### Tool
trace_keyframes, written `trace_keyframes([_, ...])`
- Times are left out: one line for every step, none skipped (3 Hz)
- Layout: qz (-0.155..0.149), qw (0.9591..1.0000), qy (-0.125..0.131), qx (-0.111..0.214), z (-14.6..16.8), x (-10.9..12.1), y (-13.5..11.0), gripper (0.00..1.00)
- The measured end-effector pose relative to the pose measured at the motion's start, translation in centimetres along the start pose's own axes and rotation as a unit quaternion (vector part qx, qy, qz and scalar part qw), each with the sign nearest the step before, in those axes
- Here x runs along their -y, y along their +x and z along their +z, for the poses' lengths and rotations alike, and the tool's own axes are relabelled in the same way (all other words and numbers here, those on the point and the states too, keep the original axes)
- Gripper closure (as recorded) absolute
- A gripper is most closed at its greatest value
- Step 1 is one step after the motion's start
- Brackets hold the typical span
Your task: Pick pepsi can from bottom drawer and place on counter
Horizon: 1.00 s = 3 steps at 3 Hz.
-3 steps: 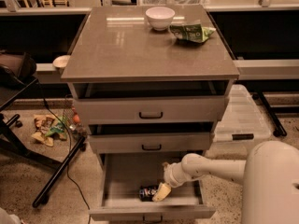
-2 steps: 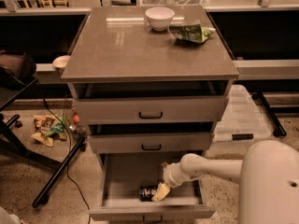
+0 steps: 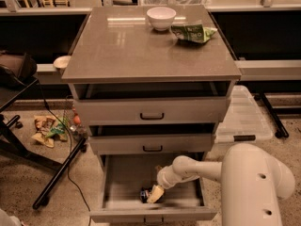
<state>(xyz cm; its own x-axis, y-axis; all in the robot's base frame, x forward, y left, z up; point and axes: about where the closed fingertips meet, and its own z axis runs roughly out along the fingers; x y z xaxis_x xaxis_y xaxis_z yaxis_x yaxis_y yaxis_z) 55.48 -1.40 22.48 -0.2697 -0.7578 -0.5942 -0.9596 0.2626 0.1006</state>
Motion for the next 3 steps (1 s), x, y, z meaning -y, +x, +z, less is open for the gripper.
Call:
trace_keyframes([0.001,0.9999,0.002,0.014,2.3,1.0,0.8,0.0])
trace_keyframes([0.0,0.9997,0.01,0.024,3.9,2.1,2.1,0.0])
trace_keyframes([0.004,0.9997,0.009,0.021,5.4,2.8,3.8,0.0])
